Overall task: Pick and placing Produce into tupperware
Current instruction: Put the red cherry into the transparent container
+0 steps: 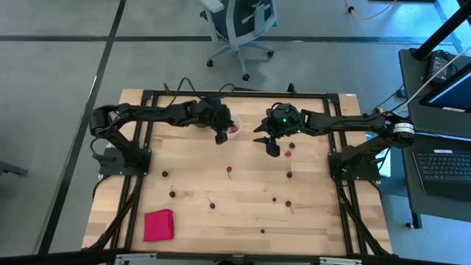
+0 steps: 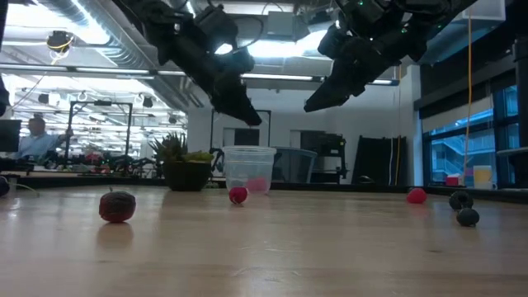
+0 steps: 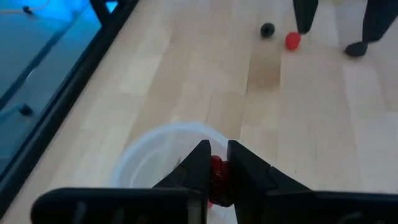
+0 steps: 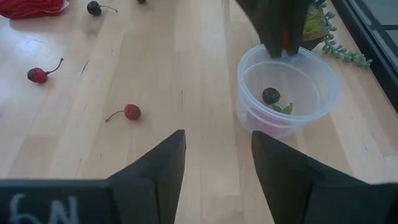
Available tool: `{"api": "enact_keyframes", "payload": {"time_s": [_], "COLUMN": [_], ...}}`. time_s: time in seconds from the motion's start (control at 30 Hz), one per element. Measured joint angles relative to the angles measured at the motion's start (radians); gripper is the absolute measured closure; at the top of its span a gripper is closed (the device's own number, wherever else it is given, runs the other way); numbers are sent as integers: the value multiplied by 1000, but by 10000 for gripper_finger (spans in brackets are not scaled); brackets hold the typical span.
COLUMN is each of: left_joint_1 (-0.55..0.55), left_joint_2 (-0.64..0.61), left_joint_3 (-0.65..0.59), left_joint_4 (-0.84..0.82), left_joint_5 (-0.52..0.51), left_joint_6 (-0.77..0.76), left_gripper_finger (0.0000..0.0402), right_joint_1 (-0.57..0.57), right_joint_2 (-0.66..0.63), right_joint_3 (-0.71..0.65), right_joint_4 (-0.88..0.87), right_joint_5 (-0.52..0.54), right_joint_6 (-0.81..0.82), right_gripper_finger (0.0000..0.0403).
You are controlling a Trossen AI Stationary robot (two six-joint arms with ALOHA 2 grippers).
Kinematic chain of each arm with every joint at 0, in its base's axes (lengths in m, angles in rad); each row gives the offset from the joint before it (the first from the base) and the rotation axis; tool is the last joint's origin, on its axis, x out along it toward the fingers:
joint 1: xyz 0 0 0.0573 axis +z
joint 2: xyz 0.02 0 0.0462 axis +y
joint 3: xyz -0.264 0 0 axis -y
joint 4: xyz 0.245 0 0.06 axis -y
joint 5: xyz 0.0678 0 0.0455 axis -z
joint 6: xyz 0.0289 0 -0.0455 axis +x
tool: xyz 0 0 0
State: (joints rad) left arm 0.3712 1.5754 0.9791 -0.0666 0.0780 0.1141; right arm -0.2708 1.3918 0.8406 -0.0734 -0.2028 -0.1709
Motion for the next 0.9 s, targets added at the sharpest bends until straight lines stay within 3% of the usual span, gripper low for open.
{"api": "enact_keyframes", "payload": {"time_s": [0.47, 0.9], "left_joint_1": [5, 5], "left_joint_2": [141, 148], "left_joint_3": [0, 0], "left_joint_4": [24, 62], "left_joint_5": [-71, -70], "left_joint_6": [-8, -5], "left_gripper_finger": [361, 358], "right_joint_1": [0, 0], "right_joint_2": [0, 0], "right_joint_3": [0, 0], "right_joint_4": [-2, -3], "right_joint_5": [0, 0], "right_joint_6": [-17, -17], "right_gripper_finger": [217, 217]}}
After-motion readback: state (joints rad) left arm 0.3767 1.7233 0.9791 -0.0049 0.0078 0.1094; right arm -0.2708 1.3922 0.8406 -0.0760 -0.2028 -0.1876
